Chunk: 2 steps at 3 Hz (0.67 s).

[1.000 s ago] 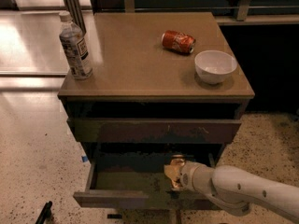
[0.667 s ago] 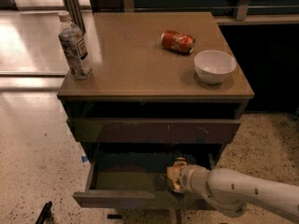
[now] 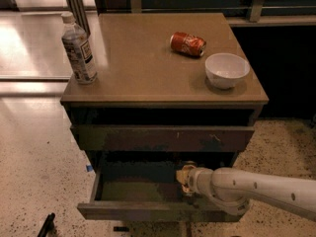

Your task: Place orange can into middle drawer

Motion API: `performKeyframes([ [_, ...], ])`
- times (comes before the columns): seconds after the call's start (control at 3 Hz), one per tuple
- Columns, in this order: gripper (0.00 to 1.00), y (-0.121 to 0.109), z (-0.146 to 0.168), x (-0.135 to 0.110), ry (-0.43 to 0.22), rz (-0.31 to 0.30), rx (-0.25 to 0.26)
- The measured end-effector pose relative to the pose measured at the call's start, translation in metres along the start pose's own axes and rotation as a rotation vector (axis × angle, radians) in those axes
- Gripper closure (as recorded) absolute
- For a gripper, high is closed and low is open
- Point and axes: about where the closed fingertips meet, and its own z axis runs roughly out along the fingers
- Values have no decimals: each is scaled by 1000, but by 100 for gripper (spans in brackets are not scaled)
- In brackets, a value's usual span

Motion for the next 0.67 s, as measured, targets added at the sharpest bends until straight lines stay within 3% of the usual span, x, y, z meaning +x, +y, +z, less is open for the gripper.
performKeyframes([
  [0.67, 58, 0, 1, -1, 1, -3, 1],
])
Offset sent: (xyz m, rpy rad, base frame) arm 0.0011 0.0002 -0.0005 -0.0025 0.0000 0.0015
